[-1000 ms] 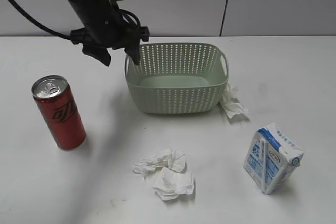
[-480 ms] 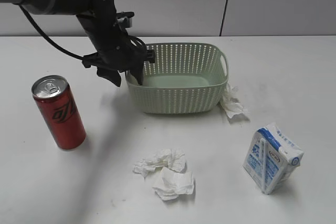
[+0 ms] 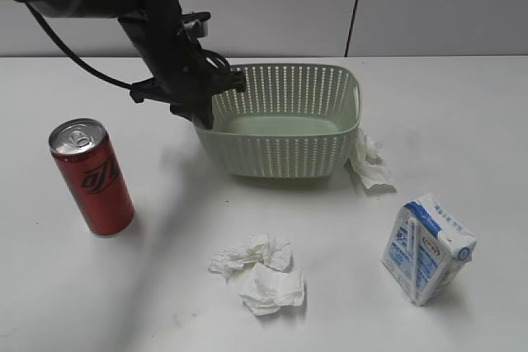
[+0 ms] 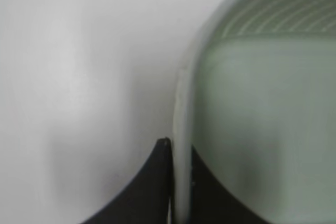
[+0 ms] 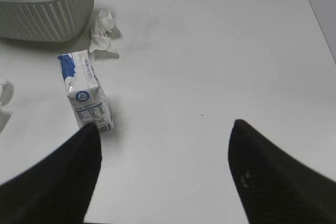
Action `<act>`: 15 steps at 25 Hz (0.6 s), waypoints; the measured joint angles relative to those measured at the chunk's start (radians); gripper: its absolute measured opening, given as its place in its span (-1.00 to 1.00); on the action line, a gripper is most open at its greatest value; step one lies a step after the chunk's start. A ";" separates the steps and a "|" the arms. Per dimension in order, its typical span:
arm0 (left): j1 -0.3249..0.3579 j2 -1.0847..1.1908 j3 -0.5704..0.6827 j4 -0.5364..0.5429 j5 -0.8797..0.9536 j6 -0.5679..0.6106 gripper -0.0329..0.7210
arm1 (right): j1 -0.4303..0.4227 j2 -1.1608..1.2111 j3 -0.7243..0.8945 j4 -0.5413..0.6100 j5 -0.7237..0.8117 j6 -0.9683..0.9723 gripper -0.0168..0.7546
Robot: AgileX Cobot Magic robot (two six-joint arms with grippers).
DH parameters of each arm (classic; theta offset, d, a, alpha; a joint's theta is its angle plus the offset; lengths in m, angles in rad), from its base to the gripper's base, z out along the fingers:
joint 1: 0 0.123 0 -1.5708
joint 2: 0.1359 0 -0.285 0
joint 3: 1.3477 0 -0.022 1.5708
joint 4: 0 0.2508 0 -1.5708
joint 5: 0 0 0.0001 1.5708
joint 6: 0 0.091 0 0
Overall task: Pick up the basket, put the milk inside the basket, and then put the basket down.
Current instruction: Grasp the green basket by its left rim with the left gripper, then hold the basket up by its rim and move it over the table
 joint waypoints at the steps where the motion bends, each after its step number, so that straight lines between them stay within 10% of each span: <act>1: 0.000 -0.017 0.000 0.003 0.000 0.002 -0.89 | 0.000 0.000 0.000 0.000 0.000 0.000 0.53; 15: -0.091 -0.249 0.001 0.166 0.199 -0.191 -0.89 | 0.000 0.109 -0.043 0.094 0.035 -0.003 0.53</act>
